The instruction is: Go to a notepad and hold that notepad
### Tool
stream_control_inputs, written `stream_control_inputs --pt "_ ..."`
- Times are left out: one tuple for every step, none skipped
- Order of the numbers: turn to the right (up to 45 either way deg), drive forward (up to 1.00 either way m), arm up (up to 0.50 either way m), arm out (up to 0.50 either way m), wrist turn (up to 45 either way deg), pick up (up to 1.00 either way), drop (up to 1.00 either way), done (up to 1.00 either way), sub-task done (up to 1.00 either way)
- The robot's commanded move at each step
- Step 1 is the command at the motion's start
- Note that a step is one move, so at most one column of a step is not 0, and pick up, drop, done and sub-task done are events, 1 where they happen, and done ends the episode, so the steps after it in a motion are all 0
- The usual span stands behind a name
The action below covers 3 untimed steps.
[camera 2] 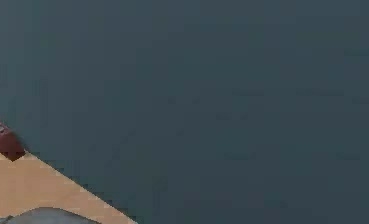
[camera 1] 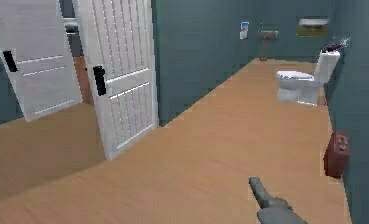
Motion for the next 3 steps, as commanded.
stream_control_inputs --pt "-45.0 0.00 0.00 0.00 0.0 0.00 0.00 0.00 0.00" --pt "-15.0 0.00 0.00 0.00 0.0 0.00 0.00 0.00 0.00" --pt "0.0 0.05 0.00 0.00 0.0 0.00 0.00 0.00 0.00"
